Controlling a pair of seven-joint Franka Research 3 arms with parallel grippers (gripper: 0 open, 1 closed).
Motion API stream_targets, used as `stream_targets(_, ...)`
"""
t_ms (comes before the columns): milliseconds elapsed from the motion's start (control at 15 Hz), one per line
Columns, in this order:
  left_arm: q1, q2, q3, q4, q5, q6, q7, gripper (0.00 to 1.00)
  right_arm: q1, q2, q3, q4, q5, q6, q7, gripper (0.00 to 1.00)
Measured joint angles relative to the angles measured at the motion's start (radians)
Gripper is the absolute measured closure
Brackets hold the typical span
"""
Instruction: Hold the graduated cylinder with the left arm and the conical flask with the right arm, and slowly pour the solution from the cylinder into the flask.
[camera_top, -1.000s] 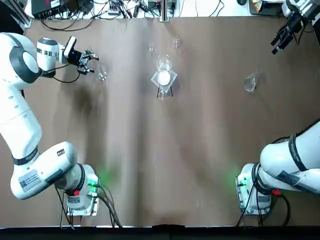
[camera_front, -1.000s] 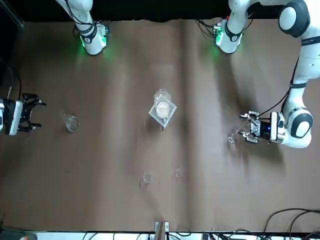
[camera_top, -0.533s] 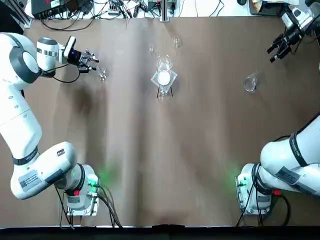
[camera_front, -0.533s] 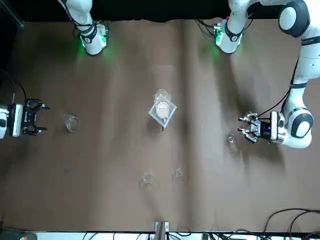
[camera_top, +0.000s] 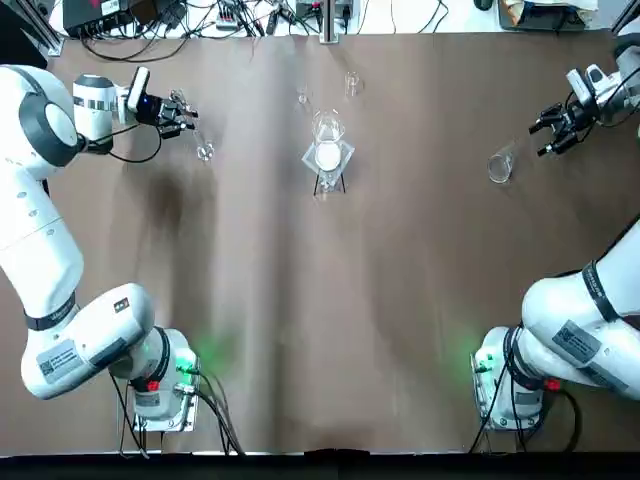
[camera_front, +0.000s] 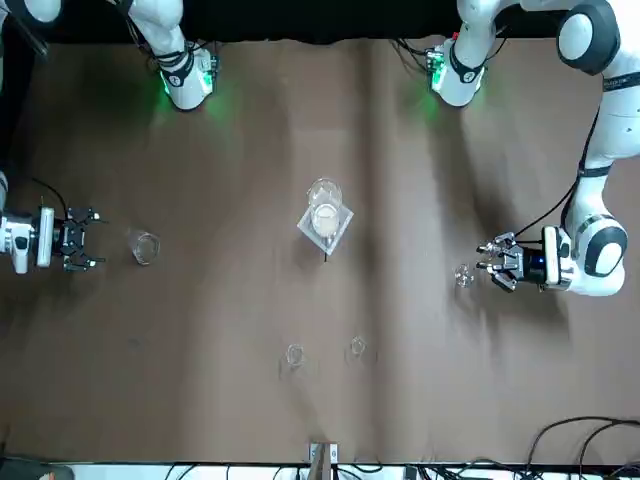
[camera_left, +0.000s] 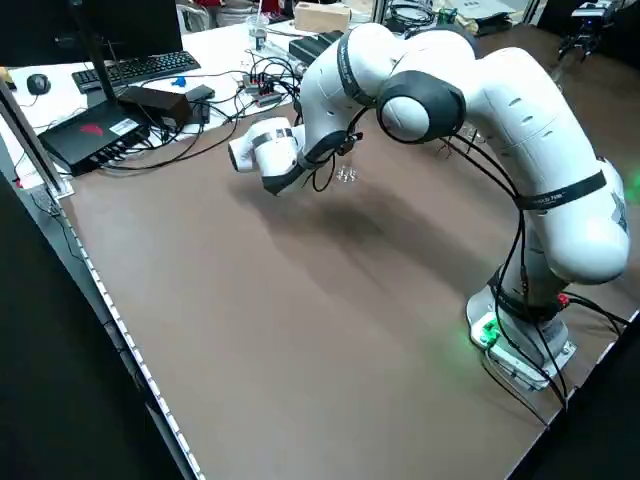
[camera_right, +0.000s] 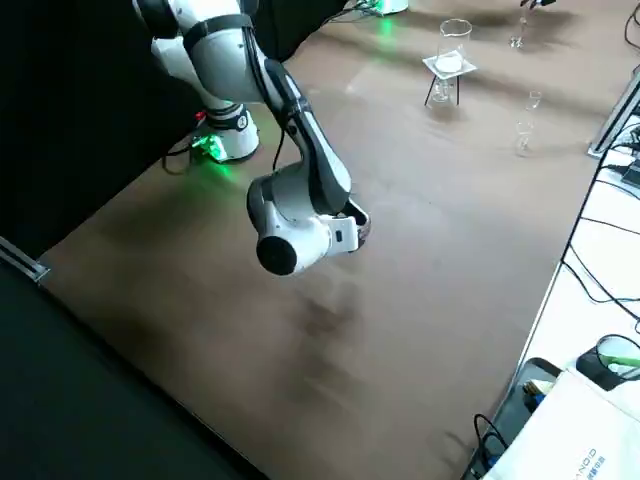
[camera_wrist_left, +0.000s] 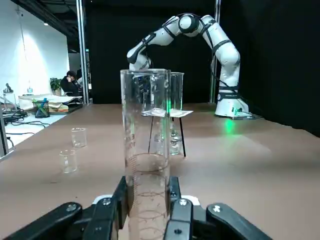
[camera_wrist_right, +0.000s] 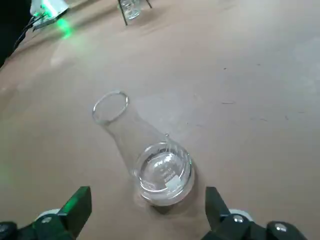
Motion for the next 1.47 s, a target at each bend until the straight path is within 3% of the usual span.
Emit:
stream_targets(600,0.0,0.0,0.0,0.0,-0.001,0.002,0.0,0.66,-0.005,0.165,0.003,0.013,0.123,0.009,-0.186,0.0)
stream_targets(933,0.0,-0.006,0.0,0.008,-0.003,0.008,-0.007,0.66,-0.005,0.211,0.003,0.024,0.164,0.009,-0.261,0.08)
stream_targets(1467,-0.001,-0.103,-0.048,0.018,-0.007,0.035,-0.109,0.66,-0.024,0.247,0.003,0.026,0.205,-0.013,-0.378,0.08)
